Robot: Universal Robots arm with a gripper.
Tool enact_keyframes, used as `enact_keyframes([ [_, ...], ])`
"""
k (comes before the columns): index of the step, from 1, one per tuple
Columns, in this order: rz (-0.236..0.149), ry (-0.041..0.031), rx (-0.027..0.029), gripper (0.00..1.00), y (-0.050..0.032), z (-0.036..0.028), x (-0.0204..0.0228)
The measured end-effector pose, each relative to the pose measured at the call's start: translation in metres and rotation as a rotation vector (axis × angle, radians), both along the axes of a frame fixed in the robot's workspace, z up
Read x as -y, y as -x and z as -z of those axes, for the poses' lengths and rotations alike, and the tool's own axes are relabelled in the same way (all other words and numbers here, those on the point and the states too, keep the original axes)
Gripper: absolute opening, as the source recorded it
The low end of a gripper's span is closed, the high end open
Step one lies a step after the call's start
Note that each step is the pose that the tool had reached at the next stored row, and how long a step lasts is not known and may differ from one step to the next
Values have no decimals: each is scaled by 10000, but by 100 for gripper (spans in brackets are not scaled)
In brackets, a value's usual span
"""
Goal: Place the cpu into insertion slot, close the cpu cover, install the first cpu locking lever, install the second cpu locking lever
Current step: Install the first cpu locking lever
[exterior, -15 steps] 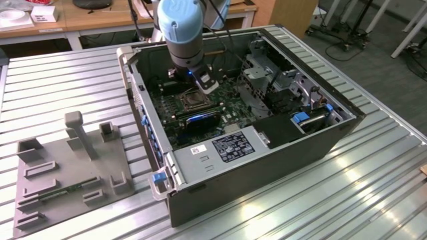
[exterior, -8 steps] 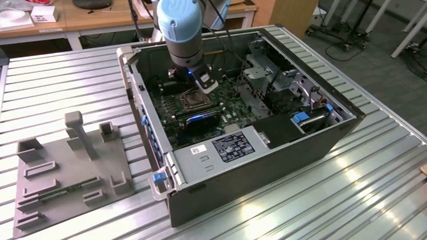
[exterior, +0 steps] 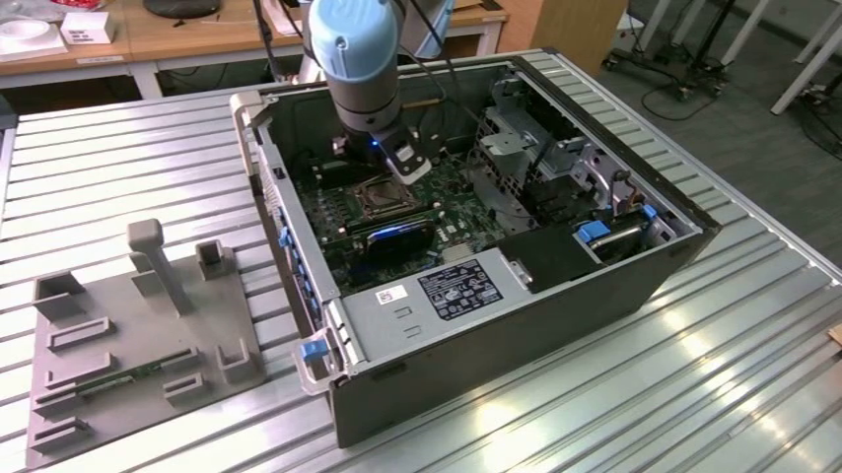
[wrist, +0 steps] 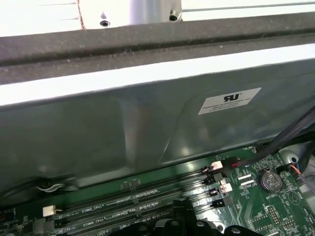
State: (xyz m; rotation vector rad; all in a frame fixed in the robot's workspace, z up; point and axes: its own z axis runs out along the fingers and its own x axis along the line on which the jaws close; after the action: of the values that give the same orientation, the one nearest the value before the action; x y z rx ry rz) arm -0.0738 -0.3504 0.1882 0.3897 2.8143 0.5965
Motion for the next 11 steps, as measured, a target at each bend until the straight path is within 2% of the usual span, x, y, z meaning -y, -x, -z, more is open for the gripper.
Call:
enact_keyframes([
  [6,8,196,1,11,-5,8,0],
  [11,13,268,-1,11,-6,17,-3],
])
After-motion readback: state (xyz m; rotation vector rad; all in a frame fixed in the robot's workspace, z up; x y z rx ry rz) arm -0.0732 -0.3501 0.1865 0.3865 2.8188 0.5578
